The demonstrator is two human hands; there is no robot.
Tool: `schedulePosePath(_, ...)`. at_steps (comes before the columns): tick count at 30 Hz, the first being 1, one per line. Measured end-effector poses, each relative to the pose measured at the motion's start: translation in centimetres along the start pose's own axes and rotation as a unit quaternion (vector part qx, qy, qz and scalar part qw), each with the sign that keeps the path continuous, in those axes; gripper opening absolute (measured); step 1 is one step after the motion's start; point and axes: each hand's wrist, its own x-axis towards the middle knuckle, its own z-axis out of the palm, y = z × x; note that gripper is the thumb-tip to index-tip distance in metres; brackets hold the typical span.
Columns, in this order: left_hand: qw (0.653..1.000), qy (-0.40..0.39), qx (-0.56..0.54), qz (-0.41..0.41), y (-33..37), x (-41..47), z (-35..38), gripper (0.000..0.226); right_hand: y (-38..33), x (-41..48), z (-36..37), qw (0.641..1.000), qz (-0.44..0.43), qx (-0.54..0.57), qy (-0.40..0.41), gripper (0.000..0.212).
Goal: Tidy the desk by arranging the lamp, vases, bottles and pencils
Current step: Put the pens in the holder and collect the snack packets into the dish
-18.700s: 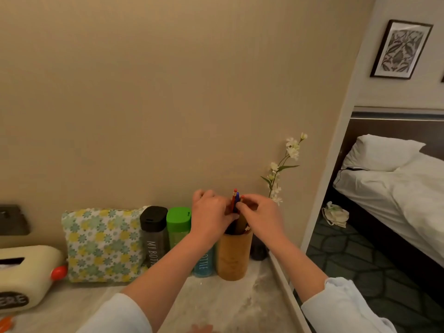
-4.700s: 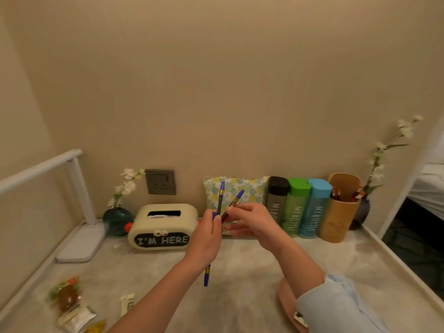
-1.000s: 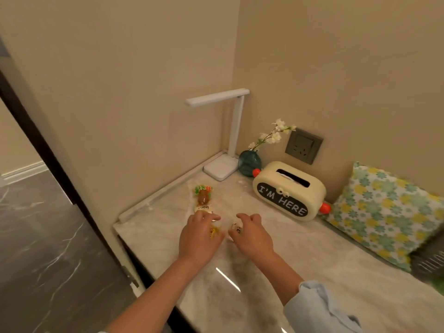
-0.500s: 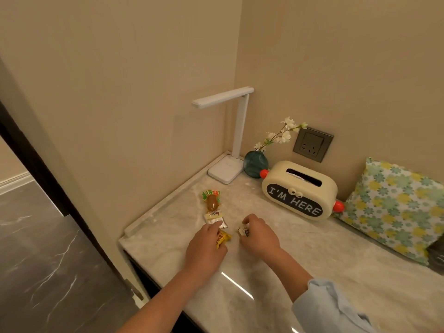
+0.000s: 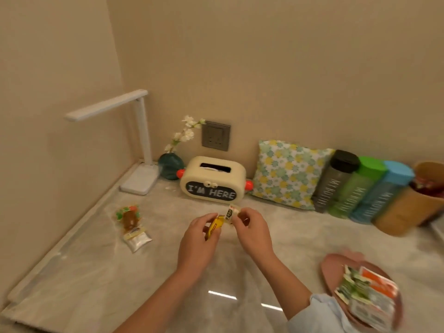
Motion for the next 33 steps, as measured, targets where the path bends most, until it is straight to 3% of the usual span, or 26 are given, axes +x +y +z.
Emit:
schedulePosePath(5,0.993,-0.083,-0.055,0.060,4.6,-1.3,6.8,0.034,4.1,-2.2,-8.1,0.994,0.045,0.019,0.101,0.008)
schedulePosePath(9,0.983,-0.150,-0.078,0.070,8.0,-3.9,13.2,0.029,8.2,-4.4,-14.2,0.984,0.094,-0.053,0.145,0.014)
schedulePosePath(12,0.978,-0.182,-0.075,0.064,9.6,-5.7,16.9,0.026,10.6,-5.7,-17.5,0.976,0.124,-0.090,0.154,0.021)
schedulePosePath(15,0.977,-0.199,-0.058,0.053,10.6,-7.2,19.6,0.025,12.7,-6.6,-19.8,0.970,0.132,-0.159,0.126,0.014)
schedulePosePath(20,0.980,-0.185,-0.004,0.075,11.2,-8.1,21.6,0.028,14.5,-6.7,-21.1,0.966,0.136,-0.195,0.103,0.015)
schedulePosePath(24,0.985,-0.141,0.037,0.098,11.4,-7.8,21.9,0.027,15.1,-5.8,-21.9,0.975,0.120,-0.134,0.127,0.017)
schedulePosePath(33,0.997,-0.068,0.020,0.039,9.2,-5.0,16.6,0.023,10.3,-2.2,-16.8,0.998,0.002,-0.045,0.043,0.024)
